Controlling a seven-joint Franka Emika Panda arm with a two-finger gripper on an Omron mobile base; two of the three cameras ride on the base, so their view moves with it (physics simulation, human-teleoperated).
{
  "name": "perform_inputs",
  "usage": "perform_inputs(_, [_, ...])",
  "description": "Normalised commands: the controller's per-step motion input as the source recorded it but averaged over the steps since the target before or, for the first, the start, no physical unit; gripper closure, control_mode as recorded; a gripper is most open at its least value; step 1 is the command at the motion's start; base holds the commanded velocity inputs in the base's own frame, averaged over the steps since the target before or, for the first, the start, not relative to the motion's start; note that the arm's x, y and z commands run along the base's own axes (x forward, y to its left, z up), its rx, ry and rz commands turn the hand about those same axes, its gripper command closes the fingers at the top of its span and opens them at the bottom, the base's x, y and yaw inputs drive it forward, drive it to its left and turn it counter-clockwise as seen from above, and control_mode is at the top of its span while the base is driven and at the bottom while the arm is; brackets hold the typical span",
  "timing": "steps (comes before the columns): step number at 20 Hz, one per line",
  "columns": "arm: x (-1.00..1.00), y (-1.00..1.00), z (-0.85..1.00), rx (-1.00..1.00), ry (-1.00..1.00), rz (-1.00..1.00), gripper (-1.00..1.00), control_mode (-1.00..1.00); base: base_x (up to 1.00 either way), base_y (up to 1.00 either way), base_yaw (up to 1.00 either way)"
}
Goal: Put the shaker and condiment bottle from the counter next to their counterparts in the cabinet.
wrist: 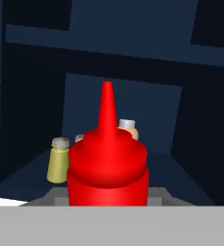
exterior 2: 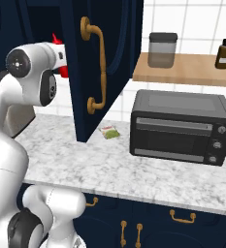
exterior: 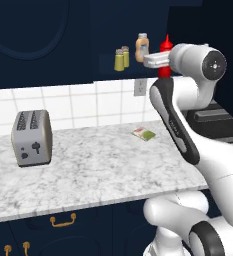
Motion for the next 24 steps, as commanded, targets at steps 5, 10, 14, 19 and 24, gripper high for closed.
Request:
perform_inputs(5, [0.27,-0.01,0.00,0.03,-0.03,0.00,1.00,-1.00,0.00,0.00,0.00])
perform_inputs(10, [0.35,0.00,0.02,0.04,0.00,-0.01,1.00,-1.00,0.00,0.00,0.00])
perform_inputs(14, [0.47,0.00,0.00,0.00,0.03,-0.05,1.00,-1.00,0.00,0.00,0.00])
perform_inputs(19, [0.40,0.00,0.00,0.00,0.03,-0.11,1.00,-1.00,0.00,0.00,0.00])
perform_inputs(24, [0.40,0.00,0.00,0.02,0.02,-0.03,1.00,-1.00,0.00,0.00,0.00])
